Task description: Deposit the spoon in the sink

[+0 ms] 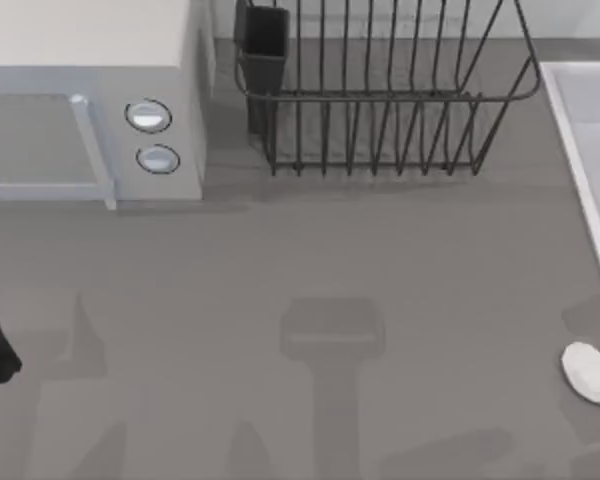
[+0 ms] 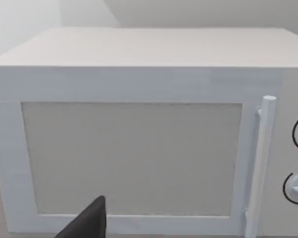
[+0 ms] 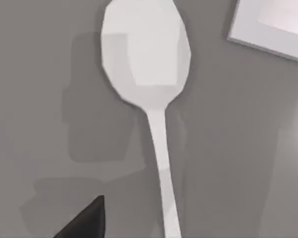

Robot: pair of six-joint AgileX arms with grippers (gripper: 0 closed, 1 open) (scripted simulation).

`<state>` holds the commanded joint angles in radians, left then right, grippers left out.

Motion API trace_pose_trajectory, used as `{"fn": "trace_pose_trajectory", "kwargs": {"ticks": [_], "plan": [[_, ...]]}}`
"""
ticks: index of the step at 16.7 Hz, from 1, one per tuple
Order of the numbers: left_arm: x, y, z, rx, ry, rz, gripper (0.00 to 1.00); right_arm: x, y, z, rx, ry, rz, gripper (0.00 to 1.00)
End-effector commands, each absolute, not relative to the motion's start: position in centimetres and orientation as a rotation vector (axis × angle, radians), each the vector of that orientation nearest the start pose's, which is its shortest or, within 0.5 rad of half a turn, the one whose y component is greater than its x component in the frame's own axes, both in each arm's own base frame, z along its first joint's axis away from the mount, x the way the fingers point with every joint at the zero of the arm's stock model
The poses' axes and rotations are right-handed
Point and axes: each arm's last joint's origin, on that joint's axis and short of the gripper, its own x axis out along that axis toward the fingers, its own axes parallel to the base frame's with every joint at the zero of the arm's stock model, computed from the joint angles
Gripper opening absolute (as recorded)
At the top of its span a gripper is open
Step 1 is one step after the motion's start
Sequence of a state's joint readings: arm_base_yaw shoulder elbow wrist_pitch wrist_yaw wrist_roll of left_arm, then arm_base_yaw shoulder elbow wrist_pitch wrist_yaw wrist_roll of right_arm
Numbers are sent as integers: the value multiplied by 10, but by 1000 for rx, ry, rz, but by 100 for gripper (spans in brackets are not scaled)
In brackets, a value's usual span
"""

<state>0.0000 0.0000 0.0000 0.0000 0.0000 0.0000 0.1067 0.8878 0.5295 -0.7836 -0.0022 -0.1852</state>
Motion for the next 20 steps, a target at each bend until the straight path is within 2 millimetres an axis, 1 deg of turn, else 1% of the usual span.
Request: {"fn": "trace_pose_trajectory", "kwargs": {"ticks": [2, 5, 8, 13, 14, 16, 20], "plan": [[106, -1, 160, 0, 0, 0, 100, 162, 20, 186, -259, 1318, 248, 100], [106, -1, 160, 0, 0, 0, 100, 177, 26, 190, -304, 1489, 301, 100], [106, -1, 160, 0, 0, 0, 100, 184, 29, 193, -325, 1550, 323, 100], [106, -1, 160, 0, 0, 0, 100, 184, 28, 192, -321, 1550, 320, 100], [106, -1, 160, 0, 0, 0, 100, 184, 28, 189, -323, 1553, 321, 100], [106, -1, 160, 0, 0, 0, 100, 187, 29, 177, -325, 1556, 324, 100], [106, -1, 160, 0, 0, 0, 100, 191, 30, 136, -326, 1548, 324, 100]]}}
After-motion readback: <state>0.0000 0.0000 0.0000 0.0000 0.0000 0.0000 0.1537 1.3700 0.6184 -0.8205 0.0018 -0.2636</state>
